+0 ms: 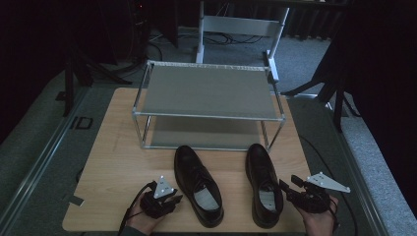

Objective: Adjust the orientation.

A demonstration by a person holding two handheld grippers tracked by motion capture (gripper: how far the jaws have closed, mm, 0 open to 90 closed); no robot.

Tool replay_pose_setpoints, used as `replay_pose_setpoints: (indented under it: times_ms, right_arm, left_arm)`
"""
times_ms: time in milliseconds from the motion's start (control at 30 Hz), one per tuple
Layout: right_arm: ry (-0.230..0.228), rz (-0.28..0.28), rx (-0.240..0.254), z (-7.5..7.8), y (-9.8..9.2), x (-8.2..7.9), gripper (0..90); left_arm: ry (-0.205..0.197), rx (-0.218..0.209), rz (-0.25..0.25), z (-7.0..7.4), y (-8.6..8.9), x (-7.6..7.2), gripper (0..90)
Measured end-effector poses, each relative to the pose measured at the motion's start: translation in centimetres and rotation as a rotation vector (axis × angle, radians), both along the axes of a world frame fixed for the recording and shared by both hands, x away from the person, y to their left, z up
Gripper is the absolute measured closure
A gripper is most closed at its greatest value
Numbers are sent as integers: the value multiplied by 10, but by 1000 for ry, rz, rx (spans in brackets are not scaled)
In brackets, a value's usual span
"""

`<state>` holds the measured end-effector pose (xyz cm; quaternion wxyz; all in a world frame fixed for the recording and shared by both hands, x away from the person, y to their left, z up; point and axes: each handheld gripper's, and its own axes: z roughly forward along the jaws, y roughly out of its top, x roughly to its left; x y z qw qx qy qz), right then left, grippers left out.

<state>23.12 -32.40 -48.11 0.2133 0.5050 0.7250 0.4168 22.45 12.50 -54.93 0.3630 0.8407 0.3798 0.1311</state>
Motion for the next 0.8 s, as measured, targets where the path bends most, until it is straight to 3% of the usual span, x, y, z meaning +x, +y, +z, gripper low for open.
replay_pose_setpoints:
  times_ms: [133, 233, 367, 600, 800]
  right_arm:
    - [-7, 42, 16, 4, 5, -7, 408]
    - [6, 101, -26, 2, 17, -10, 339]
    - [38, 106, -86, -6, 26, -4, 322]
    - [87, 105, -114, -12, 33, 16, 389]
    - [100, 96, -167, -13, 42, 28, 434]
  left_arm:
    - [0, -1, 3, 0, 0, 0, 685]
    - [0, 0, 1, 0, -1, 0, 683]
    - [1, 4, 0, -1, 0, 0, 681]
    - [2, 5, -2, -1, -1, 0, 679]
    - [5, 4, 0, -1, 0, 1, 678]
